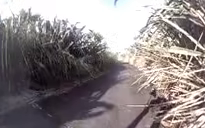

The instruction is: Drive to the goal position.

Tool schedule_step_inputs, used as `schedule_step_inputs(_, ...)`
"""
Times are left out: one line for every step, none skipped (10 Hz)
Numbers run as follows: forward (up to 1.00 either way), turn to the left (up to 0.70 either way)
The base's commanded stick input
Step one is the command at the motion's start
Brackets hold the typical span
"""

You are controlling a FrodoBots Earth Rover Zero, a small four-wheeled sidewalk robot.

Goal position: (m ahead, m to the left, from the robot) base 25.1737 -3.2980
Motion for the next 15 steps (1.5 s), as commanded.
schedule_step_inputs(0.0, 0.0)
schedule_step_inputs(0.0, 0.0)
schedule_step_inputs(0.0, 0.0)
schedule_step_inputs(0.0, 0.0)
schedule_step_inputs(0.0, 0.0)
schedule_step_inputs(0.0, 0.0)
schedule_step_inputs(0.0, 0.0)
schedule_step_inputs(0.0, 0.0)
schedule_step_inputs(0.0, 0.06)
schedule_step_inputs(0.0, 0.04)
schedule_step_inputs(0.0, 0.0)
schedule_step_inputs(0.0, 0.0)
schedule_step_inputs(0.7, 0.0)
schedule_step_inputs(0.7, 0.0)
schedule_step_inputs(0.7, 0.0)
